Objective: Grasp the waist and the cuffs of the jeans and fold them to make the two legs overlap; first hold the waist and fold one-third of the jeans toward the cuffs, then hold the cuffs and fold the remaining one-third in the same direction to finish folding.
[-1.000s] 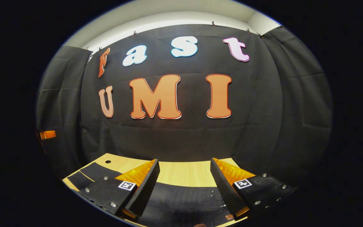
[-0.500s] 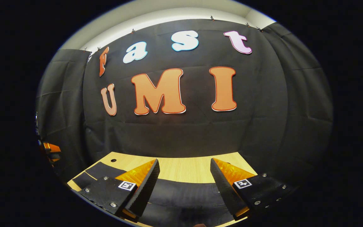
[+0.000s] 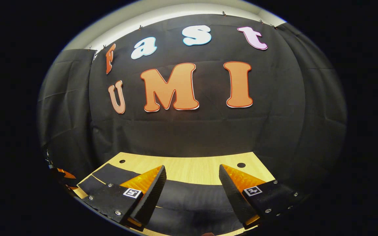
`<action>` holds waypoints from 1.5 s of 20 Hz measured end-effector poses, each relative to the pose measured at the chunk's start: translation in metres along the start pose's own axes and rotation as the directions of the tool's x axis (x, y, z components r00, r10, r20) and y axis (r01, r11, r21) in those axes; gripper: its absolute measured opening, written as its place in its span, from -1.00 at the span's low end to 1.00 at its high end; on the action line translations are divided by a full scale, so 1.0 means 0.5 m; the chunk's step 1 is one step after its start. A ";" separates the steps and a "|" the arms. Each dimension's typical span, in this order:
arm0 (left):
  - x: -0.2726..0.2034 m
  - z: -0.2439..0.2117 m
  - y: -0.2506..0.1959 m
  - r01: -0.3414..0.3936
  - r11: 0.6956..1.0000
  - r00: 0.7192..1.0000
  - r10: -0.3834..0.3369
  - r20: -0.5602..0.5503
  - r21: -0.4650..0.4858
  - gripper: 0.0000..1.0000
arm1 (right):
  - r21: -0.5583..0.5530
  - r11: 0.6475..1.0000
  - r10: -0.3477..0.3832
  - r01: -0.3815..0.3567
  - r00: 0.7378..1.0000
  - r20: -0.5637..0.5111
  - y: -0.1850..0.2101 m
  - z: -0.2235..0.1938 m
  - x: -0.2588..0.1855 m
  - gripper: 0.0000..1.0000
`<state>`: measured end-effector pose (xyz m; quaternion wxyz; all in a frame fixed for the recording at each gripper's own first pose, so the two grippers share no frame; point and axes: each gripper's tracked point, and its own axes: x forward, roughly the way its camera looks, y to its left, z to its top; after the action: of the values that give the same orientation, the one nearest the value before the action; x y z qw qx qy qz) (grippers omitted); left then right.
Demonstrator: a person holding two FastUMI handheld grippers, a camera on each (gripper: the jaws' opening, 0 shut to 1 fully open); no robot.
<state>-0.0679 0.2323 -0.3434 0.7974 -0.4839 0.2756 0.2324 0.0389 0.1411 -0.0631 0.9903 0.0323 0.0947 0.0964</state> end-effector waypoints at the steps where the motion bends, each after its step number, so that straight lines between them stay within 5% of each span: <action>1: 0.008 -0.006 0.022 -0.034 0.999 0.999 0.034 -0.004 0.004 0.95 | -0.005 1.000 -0.003 0.003 1.000 -0.004 -0.002 -0.001 -0.003 0.94; 13: 0.106 -0.025 0.170 -0.276 0.956 0.958 0.264 -0.113 -0.102 0.96 | -0.018 0.997 -0.078 0.077 0.996 -0.038 -0.053 -0.013 -0.031 0.94; 20: 0.151 -0.024 0.128 -0.176 0.959 0.976 0.140 -0.168 -0.222 0.82 | 0.002 0.994 -0.105 0.106 0.993 -0.051 -0.068 -0.019 -0.020 0.95; 28: 0.235 -0.046 0.035 -0.082 0.993 0.984 0.067 -0.168 -0.083 0.82 | -0.009 0.993 -0.118 0.118 0.991 -0.055 -0.073 -0.012 -0.019 0.94; 30: 0.257 -0.060 0.036 -0.102 0.994 0.980 0.092 -0.176 -0.047 0.27 | 0.015 0.991 -0.134 0.136 0.989 -0.065 -0.090 -0.021 -0.027 1.00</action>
<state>0.0093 0.2264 -0.4519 0.7441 -0.5106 0.3608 0.2355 0.0321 0.0951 -0.0749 0.9907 0.0322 0.1292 0.0292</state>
